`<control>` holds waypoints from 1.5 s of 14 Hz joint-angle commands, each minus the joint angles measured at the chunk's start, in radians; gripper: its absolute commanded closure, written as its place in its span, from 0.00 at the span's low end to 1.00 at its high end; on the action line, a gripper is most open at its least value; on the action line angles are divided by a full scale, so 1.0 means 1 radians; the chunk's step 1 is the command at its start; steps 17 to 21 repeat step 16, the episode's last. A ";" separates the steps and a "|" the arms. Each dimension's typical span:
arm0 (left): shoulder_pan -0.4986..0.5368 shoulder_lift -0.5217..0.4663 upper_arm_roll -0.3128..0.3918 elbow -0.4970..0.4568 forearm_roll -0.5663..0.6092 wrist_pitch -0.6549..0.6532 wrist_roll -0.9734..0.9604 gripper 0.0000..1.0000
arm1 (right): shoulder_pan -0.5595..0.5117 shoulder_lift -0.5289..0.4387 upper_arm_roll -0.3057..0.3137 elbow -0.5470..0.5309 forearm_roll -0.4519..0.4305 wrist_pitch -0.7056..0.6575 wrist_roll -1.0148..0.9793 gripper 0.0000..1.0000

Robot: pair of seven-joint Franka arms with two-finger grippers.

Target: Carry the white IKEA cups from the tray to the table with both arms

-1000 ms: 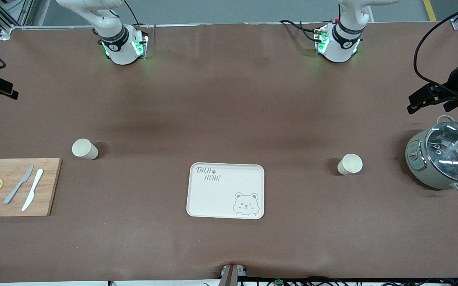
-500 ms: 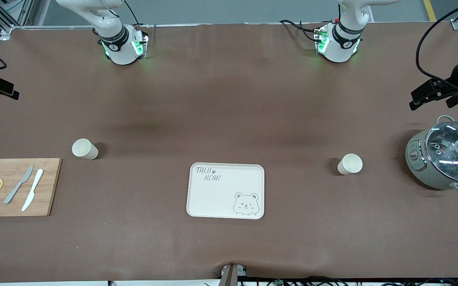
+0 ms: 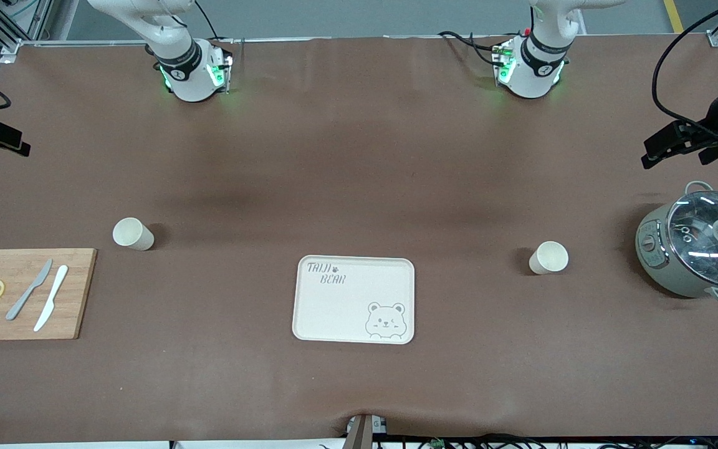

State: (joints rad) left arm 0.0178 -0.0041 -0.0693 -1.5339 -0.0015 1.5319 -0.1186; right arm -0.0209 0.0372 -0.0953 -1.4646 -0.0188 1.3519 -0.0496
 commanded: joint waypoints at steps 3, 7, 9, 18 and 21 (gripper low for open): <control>0.004 -0.016 -0.006 0.005 -0.005 -0.018 0.017 0.00 | 0.001 -0.010 0.008 -0.011 -0.012 -0.017 0.002 0.00; 0.005 -0.017 -0.003 0.011 -0.005 -0.019 0.020 0.00 | 0.004 -0.010 0.008 -0.011 -0.012 -0.016 0.002 0.00; 0.004 -0.017 -0.006 0.011 -0.006 -0.026 0.019 0.00 | 0.012 -0.010 0.009 -0.011 -0.012 -0.016 0.002 0.00; 0.002 -0.019 -0.009 0.011 -0.008 -0.026 0.007 0.00 | 0.009 -0.010 0.008 -0.010 -0.012 -0.014 0.002 0.00; 0.002 -0.019 -0.009 0.011 -0.008 -0.026 0.007 0.00 | 0.009 -0.010 0.008 -0.010 -0.012 -0.014 0.002 0.00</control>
